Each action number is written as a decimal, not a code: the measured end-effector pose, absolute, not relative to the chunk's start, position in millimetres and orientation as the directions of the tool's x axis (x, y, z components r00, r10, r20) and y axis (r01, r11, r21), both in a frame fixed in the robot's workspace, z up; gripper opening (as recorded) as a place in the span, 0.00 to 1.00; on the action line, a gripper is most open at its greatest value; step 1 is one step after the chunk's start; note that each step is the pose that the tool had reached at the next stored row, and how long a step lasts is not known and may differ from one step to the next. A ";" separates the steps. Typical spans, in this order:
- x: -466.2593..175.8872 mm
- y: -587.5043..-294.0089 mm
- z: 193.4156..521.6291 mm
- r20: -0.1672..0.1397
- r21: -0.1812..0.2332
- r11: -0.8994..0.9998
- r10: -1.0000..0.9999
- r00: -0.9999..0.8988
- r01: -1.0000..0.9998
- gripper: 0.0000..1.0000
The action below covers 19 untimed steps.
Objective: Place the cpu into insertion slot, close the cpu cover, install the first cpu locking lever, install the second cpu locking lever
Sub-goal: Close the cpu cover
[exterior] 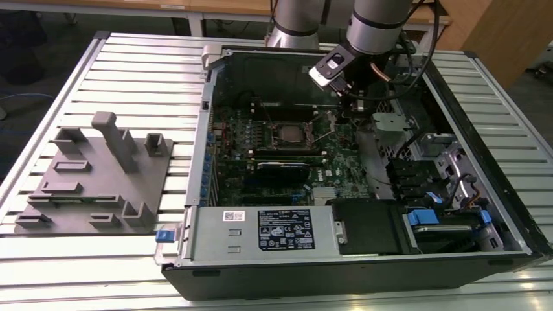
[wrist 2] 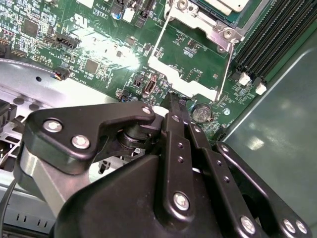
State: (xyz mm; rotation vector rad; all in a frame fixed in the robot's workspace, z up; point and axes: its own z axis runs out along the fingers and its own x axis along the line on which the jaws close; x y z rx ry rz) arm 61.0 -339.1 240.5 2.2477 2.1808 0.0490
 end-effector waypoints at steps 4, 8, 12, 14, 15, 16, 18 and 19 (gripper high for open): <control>61.0 -339.1 240.4 0.016 0.029 -0.030 0.999 0.030 0.999 0.10; 60.0 -339.1 240.2 0.016 0.029 -0.031 0.999 0.030 0.999 0.10; 57.0 -339.1 240.3 0.016 0.029 -0.030 0.999 0.030 0.999 0.10; 55.0 -339.1 240.3 0.016 0.029 -0.030 0.999 0.030 0.999 0.10; 54.1 -339.1 240.3 0.016 0.029 -0.030 0.999 0.030 0.999 0.10; 53.7 -339.2 240.3 0.016 0.029 -0.030 0.999 0.030 0.999 0.10; 53.6 -339.1 240.2 0.016 0.029 -0.030 0.999 0.030 0.999 0.10; 53.4 -339.1 240.3 0.016 0.029 -0.030 0.999 0.030 0.999 0.10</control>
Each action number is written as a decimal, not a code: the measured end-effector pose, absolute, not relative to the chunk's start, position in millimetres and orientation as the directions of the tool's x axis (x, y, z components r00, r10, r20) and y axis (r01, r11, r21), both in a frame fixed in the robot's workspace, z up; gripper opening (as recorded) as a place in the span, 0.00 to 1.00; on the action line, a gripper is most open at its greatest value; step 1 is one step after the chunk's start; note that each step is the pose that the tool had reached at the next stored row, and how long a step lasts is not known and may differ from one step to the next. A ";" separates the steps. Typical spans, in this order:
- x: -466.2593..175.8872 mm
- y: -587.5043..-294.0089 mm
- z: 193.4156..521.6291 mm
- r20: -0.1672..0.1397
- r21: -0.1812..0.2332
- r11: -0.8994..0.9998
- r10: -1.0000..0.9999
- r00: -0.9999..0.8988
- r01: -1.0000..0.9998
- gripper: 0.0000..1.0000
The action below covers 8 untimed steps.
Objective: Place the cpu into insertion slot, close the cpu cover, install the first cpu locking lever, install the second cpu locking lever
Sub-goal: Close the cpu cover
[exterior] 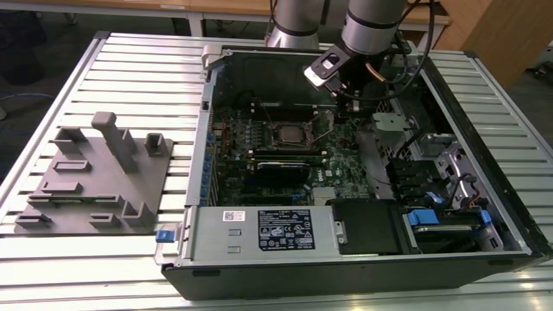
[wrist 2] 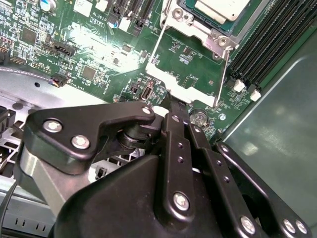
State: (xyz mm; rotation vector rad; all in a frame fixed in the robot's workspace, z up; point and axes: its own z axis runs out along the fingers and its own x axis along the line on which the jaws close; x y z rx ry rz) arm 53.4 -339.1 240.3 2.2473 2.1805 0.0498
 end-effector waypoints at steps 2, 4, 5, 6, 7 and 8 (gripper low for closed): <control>53.1 -339.1 240.3 0.016 0.029 -0.030 0.999 0.030 0.999 0.10; 52.7 -339.1 240.3 0.016 0.029 -0.031 0.999 0.030 0.999 0.10; 51.9 -339.1 240.3 0.016 0.029 -0.031 0.999 0.030 0.999 0.10; 51.0 -339.1 240.3 0.016 0.029 -0.030 0.999 0.030 0.999 0.10; 50.4 -339.1 240.3 0.016 0.030 -0.030 0.999 0.030 0.999 0.10; 50.1 -339.1 240.3 0.016 0.030 -0.030 0.999 0.030 0.999 0.10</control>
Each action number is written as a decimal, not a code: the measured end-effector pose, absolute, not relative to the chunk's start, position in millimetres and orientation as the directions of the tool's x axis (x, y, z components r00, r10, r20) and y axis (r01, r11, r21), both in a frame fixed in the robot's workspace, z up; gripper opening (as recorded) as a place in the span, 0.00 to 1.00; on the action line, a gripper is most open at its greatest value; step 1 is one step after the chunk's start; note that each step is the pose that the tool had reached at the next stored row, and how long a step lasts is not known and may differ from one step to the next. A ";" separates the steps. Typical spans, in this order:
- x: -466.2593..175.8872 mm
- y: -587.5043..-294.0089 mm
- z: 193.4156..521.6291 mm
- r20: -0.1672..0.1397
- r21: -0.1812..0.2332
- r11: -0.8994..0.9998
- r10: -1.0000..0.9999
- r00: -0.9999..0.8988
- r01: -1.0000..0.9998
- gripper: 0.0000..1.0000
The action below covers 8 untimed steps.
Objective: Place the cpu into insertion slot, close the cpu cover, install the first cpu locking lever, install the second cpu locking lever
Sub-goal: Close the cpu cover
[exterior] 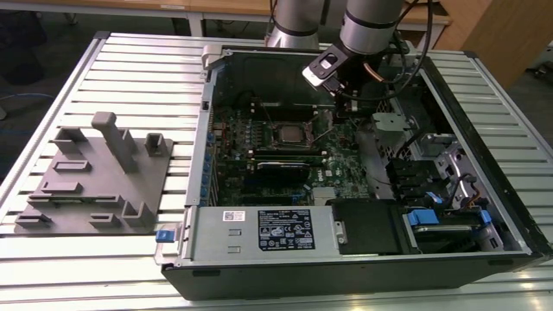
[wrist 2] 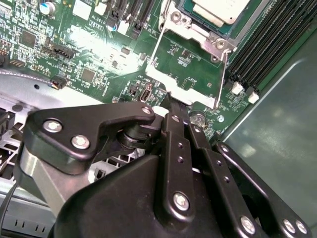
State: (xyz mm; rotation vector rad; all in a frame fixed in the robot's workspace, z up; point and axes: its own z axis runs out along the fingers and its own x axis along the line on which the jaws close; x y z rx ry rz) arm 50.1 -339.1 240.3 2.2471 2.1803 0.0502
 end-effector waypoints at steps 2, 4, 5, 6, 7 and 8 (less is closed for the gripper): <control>49.6 -339.1 240.2 0.016 0.030 -0.030 0.999 0.030 0.999 0.10; 48.6 -339.1 240.2 0.016 0.030 -0.030 0.999 0.030 0.999 0.10; 47.4 -339.1 240.2 0.016 0.030 -0.030 0.999 0.030 0.999 0.10; 46.5 -339.1 240.2 0.016 0.030 -0.030 0.999 0.030 0.999 0.10; 45.9 -339.1 240.1 0.016 0.030 -0.030 0.999 0.030 0.999 0.10; 45.3 -339.1 240.1 0.016 0.030 -0.030 0.999 0.030 0.999 0.10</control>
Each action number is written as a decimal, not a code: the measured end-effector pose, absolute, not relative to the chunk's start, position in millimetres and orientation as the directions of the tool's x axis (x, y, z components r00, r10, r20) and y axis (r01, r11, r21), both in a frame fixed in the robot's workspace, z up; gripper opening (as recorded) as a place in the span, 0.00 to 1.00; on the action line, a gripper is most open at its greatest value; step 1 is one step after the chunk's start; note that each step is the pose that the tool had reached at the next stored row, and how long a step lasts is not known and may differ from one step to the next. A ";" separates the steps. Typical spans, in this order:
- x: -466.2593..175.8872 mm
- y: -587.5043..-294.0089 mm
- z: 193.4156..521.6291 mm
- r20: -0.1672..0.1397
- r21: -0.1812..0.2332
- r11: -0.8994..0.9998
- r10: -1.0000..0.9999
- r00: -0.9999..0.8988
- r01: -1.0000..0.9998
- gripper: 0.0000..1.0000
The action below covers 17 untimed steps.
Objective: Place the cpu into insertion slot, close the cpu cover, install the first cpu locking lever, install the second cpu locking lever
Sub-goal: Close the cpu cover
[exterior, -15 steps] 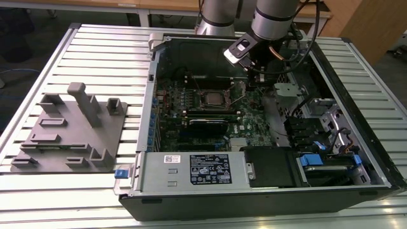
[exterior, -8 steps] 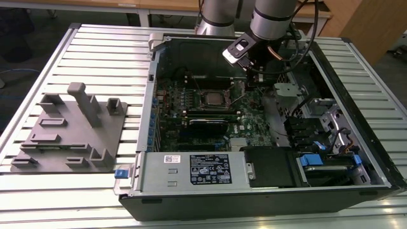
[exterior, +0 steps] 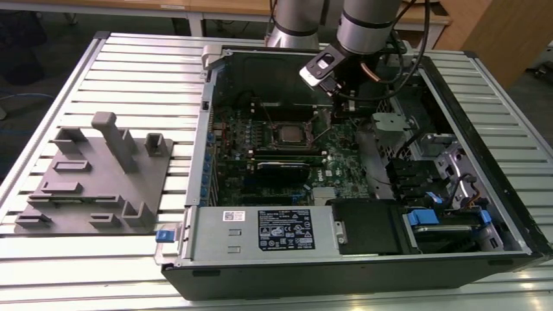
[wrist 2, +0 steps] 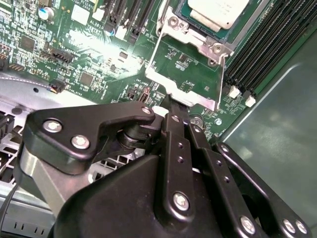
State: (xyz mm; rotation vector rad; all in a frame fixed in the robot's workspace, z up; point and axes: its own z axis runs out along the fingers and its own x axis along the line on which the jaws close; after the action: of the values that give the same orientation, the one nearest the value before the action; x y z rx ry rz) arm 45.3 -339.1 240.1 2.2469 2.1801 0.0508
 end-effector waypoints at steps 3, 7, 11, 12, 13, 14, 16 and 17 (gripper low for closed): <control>43.6 -339.1 240.0 0.016 0.030 -0.030 0.999 0.030 0.999 0.10; 39.7 -339.1 239.7 0.016 0.030 -0.030 0.999 0.030 0.999 0.10; 35.1 -339.1 239.4 0.016 0.030 -0.030 0.999 0.030 0.999 0.10; 34.2 -339.1 239.3 0.016 0.030 -0.030 0.999 0.030 0.999 0.10; 33.5 -339.1 239.2 0.016 0.030 -0.030 0.999 0.030 0.999 0.10; 32.9 -339.1 239.2 0.016 0.030 -0.030 0.999 0.030 0.999 0.10; 32.7 -339.1 239.2 0.016 0.030 -0.030 0.999 0.030 0.999 0.10; 32.6 -339.1 239.2 0.016 0.030 -0.030 0.999 0.030 0.999 0.10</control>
State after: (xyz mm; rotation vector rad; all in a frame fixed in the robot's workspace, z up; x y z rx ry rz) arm 32.6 -339.1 239.2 2.2470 2.1800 0.0514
